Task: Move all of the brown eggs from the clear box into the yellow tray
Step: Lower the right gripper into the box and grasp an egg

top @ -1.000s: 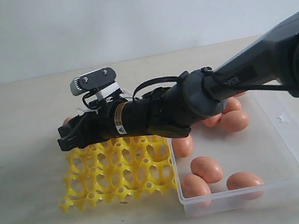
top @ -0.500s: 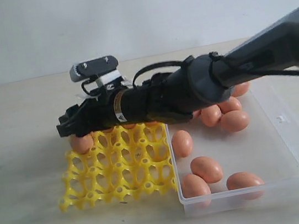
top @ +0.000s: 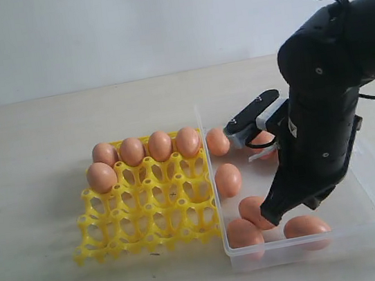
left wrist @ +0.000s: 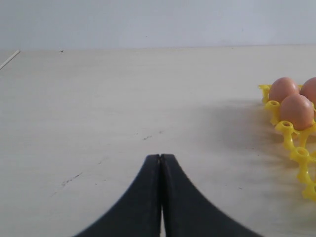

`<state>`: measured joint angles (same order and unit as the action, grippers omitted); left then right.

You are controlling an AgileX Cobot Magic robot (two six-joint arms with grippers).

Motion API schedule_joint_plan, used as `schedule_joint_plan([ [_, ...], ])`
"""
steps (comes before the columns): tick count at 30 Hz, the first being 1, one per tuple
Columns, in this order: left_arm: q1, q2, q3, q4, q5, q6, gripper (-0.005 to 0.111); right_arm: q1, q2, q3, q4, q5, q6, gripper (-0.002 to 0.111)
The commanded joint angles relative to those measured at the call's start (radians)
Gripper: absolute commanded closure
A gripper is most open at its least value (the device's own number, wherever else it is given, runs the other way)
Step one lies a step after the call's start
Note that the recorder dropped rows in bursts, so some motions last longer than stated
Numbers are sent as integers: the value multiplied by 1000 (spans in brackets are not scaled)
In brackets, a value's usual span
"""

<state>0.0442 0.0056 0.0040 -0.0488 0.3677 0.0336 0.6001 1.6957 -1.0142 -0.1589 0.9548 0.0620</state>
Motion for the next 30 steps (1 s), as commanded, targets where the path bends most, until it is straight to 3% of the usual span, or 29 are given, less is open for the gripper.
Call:
schedule_joint_plan([
  [1,-5,-6,-4,-6,-14,-5,107,-7,-22,38,114,-72,-101,94],
  [4,-5,-6,-4,-6,-14,-5,107,-7,-22,40,224,-72,-211,74],
  [7,-5,-6,-4,-6,-14,-5,107,-7,-22,40,196,-134,-226,53],
  [12,-5,-6,-4,-6,-14,-5,107,-7,-9,40,150,-135,-222,42],
  [23,-5,-6,-4,-6,-14,-5,107,-7,119,40,91,-88,-189,47],
  [30,-5,-6,-4,-6,-14,-5,107,-7,124,40,54,-35,-191,91],
])
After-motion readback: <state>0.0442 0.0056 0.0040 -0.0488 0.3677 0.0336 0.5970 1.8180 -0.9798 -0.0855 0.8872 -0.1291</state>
